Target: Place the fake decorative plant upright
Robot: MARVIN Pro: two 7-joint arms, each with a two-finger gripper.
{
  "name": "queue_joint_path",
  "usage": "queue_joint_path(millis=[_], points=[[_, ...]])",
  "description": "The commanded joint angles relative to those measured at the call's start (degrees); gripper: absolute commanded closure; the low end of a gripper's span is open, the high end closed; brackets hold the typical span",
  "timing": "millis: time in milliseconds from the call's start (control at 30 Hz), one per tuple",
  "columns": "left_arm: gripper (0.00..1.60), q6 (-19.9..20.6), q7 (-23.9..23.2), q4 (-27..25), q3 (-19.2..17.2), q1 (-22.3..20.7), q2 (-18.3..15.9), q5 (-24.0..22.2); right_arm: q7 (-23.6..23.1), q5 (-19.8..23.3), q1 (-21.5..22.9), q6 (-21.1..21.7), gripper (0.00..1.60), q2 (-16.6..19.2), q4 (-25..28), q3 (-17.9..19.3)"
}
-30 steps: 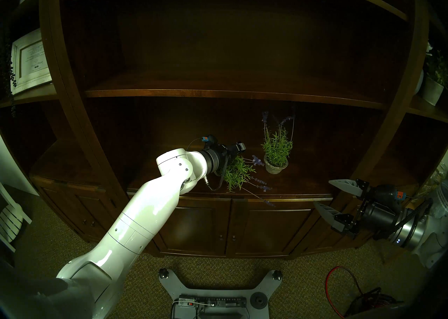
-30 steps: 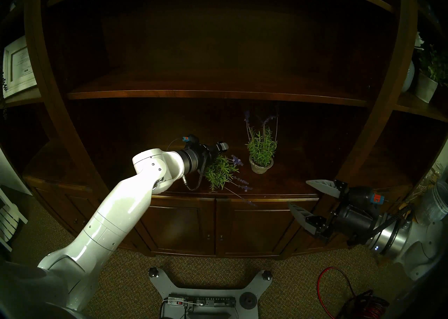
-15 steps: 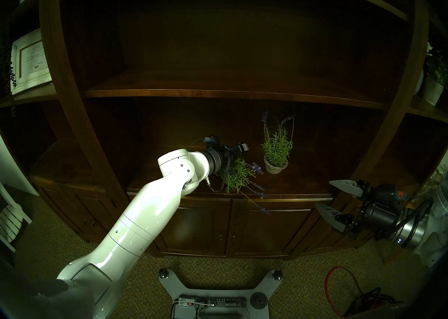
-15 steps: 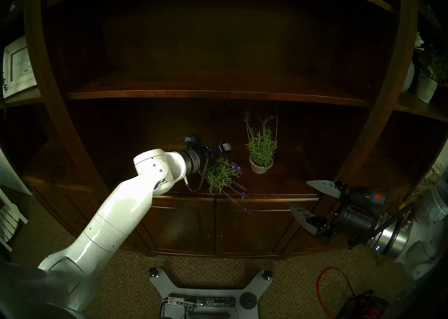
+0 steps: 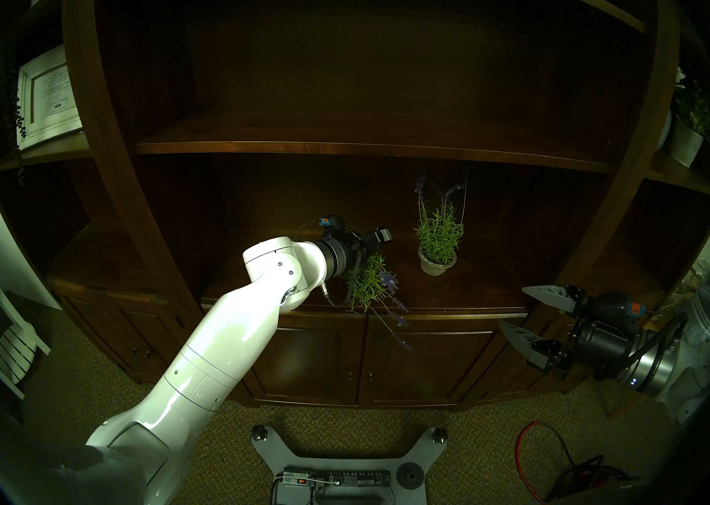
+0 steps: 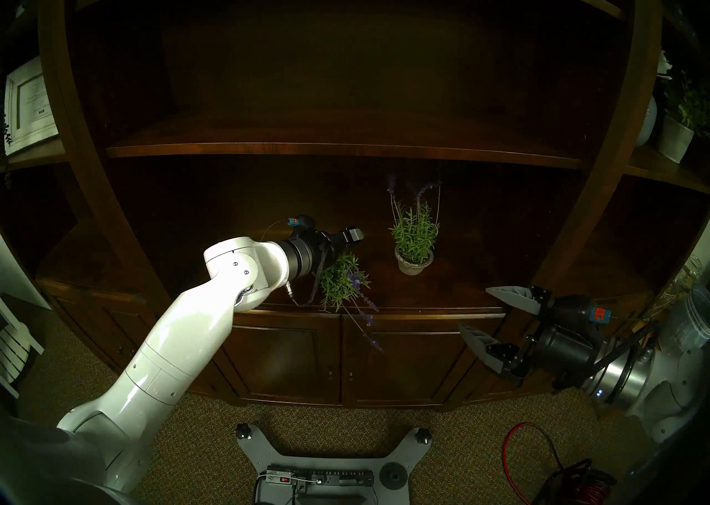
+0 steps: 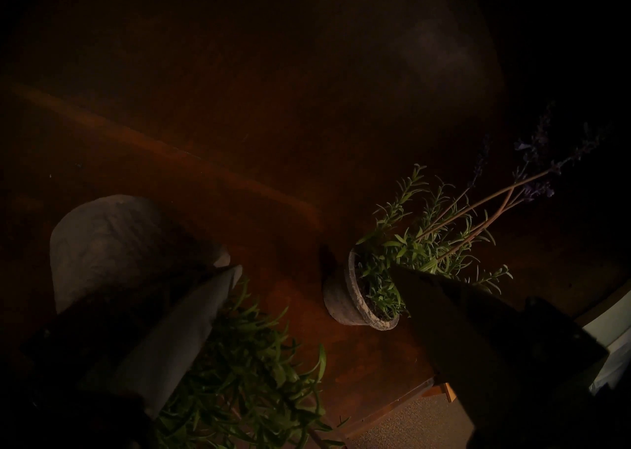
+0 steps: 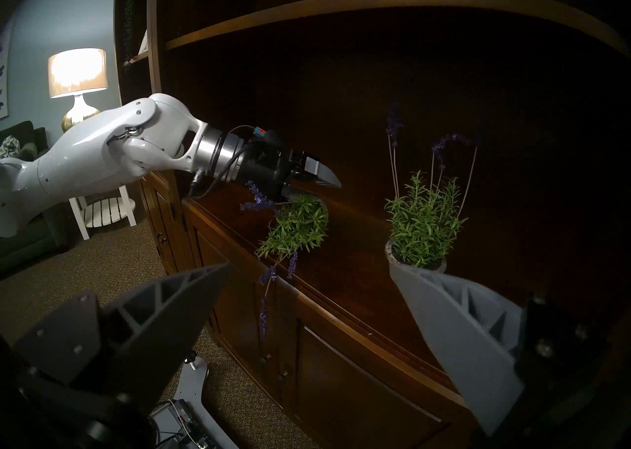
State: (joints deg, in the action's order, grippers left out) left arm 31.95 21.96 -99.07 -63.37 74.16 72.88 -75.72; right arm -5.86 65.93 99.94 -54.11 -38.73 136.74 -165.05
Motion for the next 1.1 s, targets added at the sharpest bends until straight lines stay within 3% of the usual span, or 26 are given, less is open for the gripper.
queue_joint_path(millis=[0,1067], points=[[0.00,-0.6,-0.7,-3.2,-0.4,-0.9,-0.1,0.5,0.2,-0.2,-0.1,-0.9,0.00,-0.6,0.2,0.0],[0.00,-2.8,-0.2,-8.7,1.7,0.3,-2.0,8.9,-0.3,0.3,-0.6,-0.9,0.00,-0.8,-0.2,0.0]])
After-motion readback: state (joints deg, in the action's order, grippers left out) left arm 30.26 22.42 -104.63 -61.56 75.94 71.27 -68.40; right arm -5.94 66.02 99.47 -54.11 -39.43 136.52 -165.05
